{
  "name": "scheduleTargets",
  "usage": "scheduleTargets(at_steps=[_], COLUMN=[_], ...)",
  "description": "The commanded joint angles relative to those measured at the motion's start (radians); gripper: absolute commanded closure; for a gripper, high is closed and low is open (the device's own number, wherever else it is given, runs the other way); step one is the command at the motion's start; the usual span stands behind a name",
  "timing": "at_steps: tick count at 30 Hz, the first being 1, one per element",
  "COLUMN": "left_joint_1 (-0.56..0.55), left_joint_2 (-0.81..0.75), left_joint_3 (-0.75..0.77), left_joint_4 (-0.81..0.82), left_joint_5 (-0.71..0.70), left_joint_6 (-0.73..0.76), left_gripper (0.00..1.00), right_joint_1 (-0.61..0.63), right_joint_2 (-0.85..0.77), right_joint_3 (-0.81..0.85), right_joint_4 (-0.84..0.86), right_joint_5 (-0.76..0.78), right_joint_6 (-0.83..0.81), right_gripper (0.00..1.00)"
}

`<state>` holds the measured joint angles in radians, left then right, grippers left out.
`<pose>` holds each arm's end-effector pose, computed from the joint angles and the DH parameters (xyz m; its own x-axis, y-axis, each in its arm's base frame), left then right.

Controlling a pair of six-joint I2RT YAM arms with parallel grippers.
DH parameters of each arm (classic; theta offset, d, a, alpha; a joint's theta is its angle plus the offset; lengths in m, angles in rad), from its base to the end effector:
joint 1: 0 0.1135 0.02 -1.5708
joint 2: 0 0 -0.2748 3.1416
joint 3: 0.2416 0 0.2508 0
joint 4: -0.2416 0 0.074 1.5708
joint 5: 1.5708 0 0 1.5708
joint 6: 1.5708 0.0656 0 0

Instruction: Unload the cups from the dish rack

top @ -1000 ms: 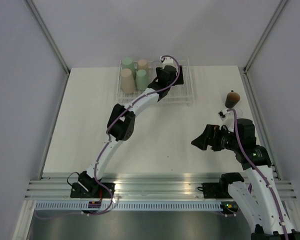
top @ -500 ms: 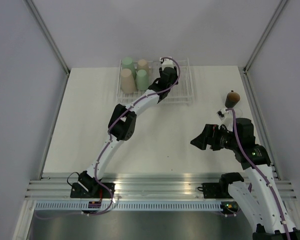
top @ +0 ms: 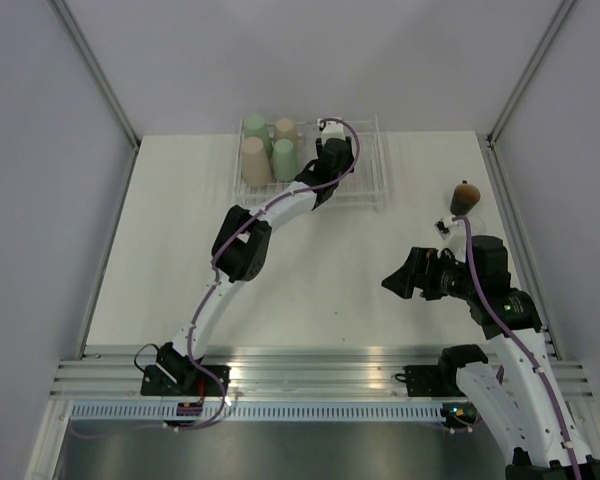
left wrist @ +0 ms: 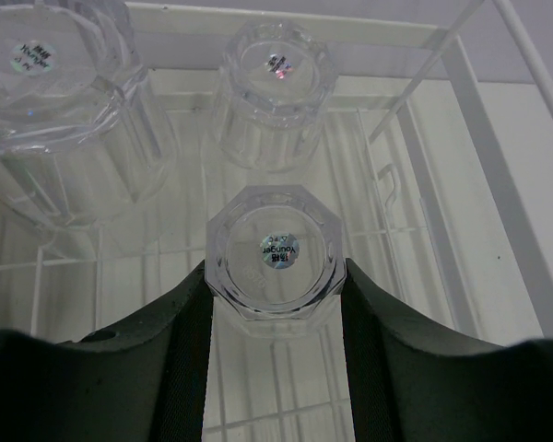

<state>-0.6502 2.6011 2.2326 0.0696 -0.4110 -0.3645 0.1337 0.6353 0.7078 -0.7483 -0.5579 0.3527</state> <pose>0.5194 -0.3621 0.1837 -0.3085 -0.1760 -0.9348 0.1510 0.9612 -0.2308 0.1326 0.0529 0.2730 -0.7622 0.1932 -0.6178 -0.2761 0.7662 0.5803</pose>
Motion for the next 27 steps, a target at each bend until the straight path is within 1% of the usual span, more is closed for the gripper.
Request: scheduleTargets(at_steps=[1,3,4,6,7,10,12,16,17,18,19,21,22,23,25,26,27], left_joint_1=[-0.005,-0.006,-0.005,-0.006,-0.005,-0.002,0.006,0.047,0.055,0.063,0.079,0.102,0.109,0.112,0.115,0.118,0.127], left_joint_2=[-0.125,-0.185,-0.206,-0.257,-0.307,-0.369,-0.424,-0.499,-0.516,-0.548,-0.570,-0.630,-0.651,-0.674,-0.755,-0.792,-0.821], left_joint_3=[-0.076,-0.122,-0.181,-0.250,-0.317,-0.410,-0.447,-0.504,-0.511,-0.521,-0.545,-0.588,-0.599,-0.611,-0.675,-0.711,-0.788], left_joint_4=[-0.010,-0.001,0.013,0.063,0.082,0.123,0.144,0.154,0.154,0.157,0.163,0.182,0.179,0.156,0.153,0.186,0.206], left_joint_5=[-0.012,-0.020,-0.025,-0.029,-0.028,-0.017,0.018,0.135,0.193,0.219,0.277,0.336,0.394,0.406,0.463,0.486,0.518], left_joint_6=[0.024,0.022,0.024,0.022,0.016,-0.010,-0.040,-0.164,-0.187,-0.207,-0.252,-0.315,-0.327,-0.336,-0.366,-0.381,-0.424], left_gripper=[0.98,0.98,0.98,0.98,0.98,0.98,0.98,0.98,0.98,0.98,0.98,0.98,0.98,0.98,0.98,0.98,0.98], right_joint_1=[0.004,0.004,0.004,0.004,0.004,0.004,0.004,0.006,0.007,0.010,0.012,0.027,0.038,0.059,0.087,0.125,0.150], right_joint_2=[-0.013,-0.020,-0.023,-0.022,-0.020,-0.016,-0.008,0.023,0.036,0.046,0.055,0.079,0.090,0.118,0.150,0.183,0.199], right_joint_3=[-0.004,-0.005,-0.005,-0.004,-0.005,-0.007,-0.010,0.004,0.012,0.019,0.028,0.054,0.065,0.087,0.101,0.113,0.120], right_joint_4=[0.032,0.030,0.033,0.033,0.033,0.036,0.038,0.026,0.030,0.033,0.050,0.075,0.092,0.099,0.144,0.159,0.190], right_joint_5=[0.016,0.018,0.018,0.018,0.016,0.027,0.047,0.121,0.130,0.147,0.142,0.148,0.170,0.179,0.199,0.213,0.233], right_joint_6=[0.009,0.009,0.008,0.008,0.008,0.005,0.011,0.023,0.029,0.035,0.051,0.064,0.069,0.071,0.080,0.097,0.101], right_gripper=[0.02,0.02,0.02,0.02,0.02,0.02,0.02,0.02,0.02,0.02,0.02,0.02,0.02,0.02,0.02,0.02,0.02])
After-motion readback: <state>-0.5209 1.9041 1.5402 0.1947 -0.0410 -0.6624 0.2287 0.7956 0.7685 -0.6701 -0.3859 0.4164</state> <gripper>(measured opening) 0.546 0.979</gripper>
